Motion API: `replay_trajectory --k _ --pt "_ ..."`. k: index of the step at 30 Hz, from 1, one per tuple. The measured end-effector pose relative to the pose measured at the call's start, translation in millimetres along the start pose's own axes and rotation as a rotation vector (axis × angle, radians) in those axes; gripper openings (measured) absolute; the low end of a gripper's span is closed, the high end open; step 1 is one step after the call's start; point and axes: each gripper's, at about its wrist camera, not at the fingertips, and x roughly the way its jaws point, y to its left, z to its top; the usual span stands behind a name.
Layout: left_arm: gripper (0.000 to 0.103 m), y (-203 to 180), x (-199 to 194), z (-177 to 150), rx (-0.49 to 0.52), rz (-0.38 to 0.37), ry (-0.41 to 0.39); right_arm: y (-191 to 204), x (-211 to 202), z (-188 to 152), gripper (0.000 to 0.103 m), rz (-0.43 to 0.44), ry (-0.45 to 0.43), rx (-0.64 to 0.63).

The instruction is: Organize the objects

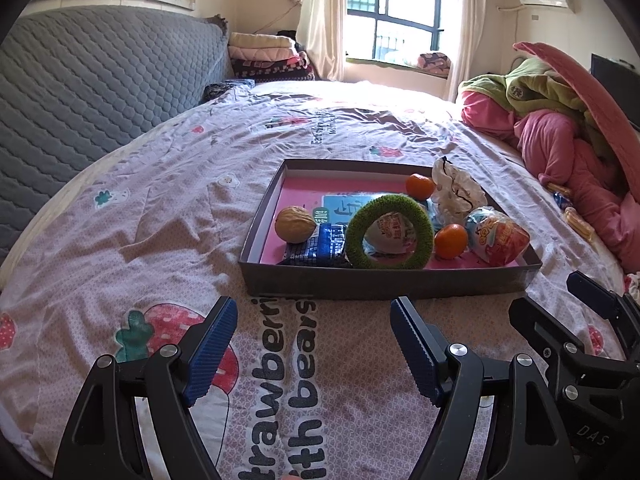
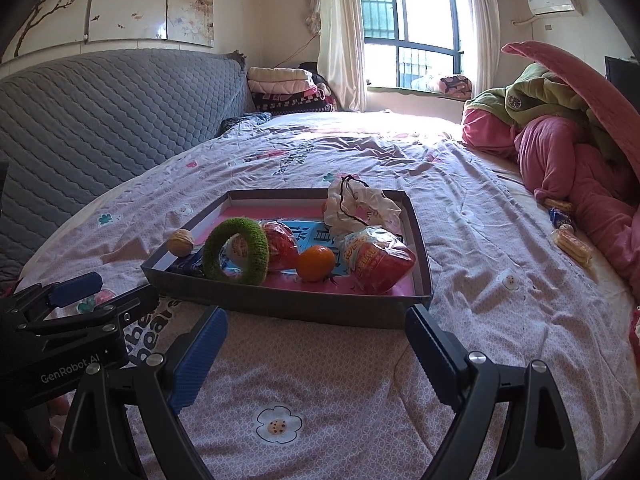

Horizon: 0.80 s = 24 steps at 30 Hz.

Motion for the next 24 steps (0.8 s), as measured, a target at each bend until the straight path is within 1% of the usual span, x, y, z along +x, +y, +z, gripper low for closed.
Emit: replay_trajectory --k 2,6,14,18,24 --pt "0.080 -0.1 2.5 -3.6 -0.001 -0.002 0.002 1.0 1.5 -2.2 0.090 -0.006 0.004 -0.007" --pt "0.080 -0.8 6.6 -8.9 0.009 0.007 -0.001 2.5 -0.5 -7.1 0.090 -0.030 -0.014 -0.019" --pt "0.080 1.6 4.8 -12.8 -0.006 -0.008 -0.008 1.5 1.8 -16.2 0.090 -0.018 0.000 -0.006" --pt "0.080 0.7 3.7 -15.9 -0.001 -0.023 -0.006 2.9 -1.6 -22.2 0.090 -0.032 -0.022 -0.017" --pt "0.080 0.1 4.7 -21.9 0.003 -0.021 -0.003 1.1 -2.2 -26.8 0.090 -0.025 -0.024 -0.009"
